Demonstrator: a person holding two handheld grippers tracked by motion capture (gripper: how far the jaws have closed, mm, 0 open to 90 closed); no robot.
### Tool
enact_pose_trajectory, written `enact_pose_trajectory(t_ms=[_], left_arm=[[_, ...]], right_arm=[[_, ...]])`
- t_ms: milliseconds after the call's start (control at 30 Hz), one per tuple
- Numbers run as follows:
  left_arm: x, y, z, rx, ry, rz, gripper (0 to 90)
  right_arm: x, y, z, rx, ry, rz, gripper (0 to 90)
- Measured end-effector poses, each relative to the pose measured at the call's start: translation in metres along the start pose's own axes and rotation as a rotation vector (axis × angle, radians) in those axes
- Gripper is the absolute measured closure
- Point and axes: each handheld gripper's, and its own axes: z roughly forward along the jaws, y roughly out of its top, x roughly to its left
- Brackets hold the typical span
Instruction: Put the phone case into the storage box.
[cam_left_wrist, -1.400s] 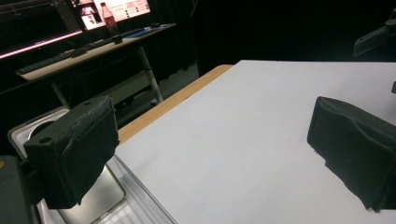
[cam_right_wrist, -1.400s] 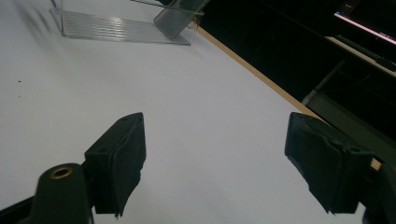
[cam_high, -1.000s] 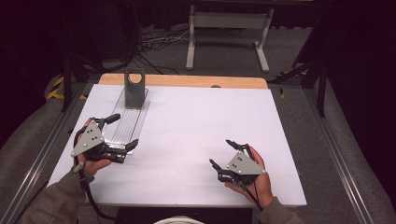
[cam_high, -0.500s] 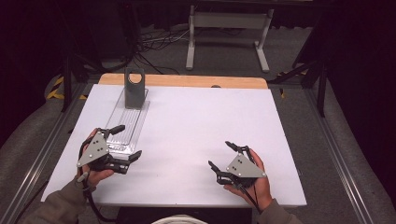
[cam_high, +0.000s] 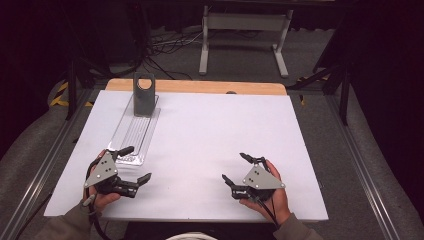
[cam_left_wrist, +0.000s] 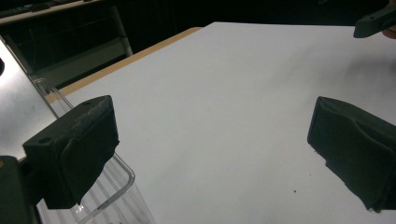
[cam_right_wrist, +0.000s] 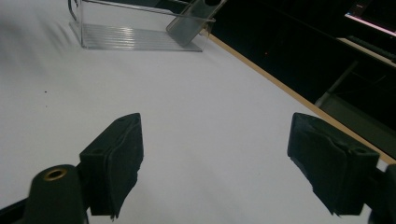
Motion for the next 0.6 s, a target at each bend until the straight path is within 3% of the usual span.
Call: enact_pose_trajectory(t_ms=[267,600], left_arm=[[-0.0052,-0.0017,0.0025,0.029,-0.014,-0.010,2.2],[-0.0036,-0.0015,0.0031,0.018,-0.025,-0.012,2.4]], right_arm=[[0.0004,0.0006,-0.0054,-0.020,0.002,-0.002,15.1],[0.0029,0.0012,-0.0049,-0.016,0.010,-0.012,14.3]])
